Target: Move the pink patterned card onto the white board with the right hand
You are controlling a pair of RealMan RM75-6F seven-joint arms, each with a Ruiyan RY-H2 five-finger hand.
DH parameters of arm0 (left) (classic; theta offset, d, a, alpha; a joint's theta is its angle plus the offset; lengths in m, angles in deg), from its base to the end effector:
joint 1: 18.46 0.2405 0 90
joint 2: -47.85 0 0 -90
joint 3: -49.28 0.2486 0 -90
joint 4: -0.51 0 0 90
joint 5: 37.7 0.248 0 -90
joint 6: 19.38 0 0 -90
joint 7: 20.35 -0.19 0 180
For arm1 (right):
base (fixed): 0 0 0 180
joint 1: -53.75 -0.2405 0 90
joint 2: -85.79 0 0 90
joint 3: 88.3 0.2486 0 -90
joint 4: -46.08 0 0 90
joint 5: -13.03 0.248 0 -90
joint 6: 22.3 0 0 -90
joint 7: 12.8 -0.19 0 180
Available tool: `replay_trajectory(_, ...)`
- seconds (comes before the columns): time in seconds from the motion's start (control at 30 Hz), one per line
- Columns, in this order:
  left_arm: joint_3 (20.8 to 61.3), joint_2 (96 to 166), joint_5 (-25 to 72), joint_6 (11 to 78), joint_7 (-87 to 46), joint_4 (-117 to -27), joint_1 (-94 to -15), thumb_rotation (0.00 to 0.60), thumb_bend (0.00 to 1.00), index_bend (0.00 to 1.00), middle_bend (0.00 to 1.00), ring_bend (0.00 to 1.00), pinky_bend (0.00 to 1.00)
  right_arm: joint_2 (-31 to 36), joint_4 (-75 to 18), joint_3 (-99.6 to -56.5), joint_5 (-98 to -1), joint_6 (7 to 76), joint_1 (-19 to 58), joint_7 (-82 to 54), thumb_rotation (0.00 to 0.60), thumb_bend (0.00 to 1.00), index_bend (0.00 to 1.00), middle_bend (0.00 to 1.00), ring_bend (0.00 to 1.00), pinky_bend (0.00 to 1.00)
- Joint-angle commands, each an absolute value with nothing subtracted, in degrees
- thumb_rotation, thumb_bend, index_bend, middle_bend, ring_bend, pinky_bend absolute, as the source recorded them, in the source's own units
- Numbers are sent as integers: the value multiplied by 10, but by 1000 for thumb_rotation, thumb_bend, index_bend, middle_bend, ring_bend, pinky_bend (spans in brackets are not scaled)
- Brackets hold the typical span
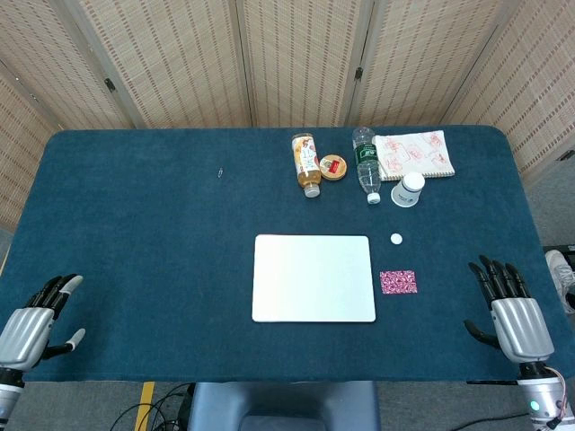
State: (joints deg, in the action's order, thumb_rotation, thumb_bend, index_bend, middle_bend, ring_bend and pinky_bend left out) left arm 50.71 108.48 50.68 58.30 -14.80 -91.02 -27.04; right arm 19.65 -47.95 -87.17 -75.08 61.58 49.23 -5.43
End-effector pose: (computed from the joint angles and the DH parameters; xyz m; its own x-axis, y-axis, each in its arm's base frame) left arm -0.3277 0.2297 0.1058 0.3914 0.1773 0.9030 0.9201 -0.0865 -0.3819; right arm -0.3064 -0.2189 0.0943 0.4583 -0.0544 0.8871 -0.8886 -0.0500 0.4560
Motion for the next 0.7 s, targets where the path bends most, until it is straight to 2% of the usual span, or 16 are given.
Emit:
replay_trajectory(0.03,507,1085,505,581,-149,-910,-272,600,340,47,97,74,231,196,-478,-871,-747,609,489,-54,600,120,0,12,0,0)
replay_trajectory(0.23,507,1087,508,582,-157,-911,-273,600,340,47,97,74,231,200,-480,-872,-745,598,486,-68,600,120,0,12,0,0)
replay_trajectory(0.4,509,1082,520,596,-141,-912,-270,600,340,47,97,74,231,219,-483,-879,-746,547,463,-137,600,120,0,12,0,0)
replay_trajectory(0.7,511,1071,529,624,-119,-913,-257,600,340,118,97,75,231,277,-509,-850,-722,452,395,-196,600,141,27,0,0,0)
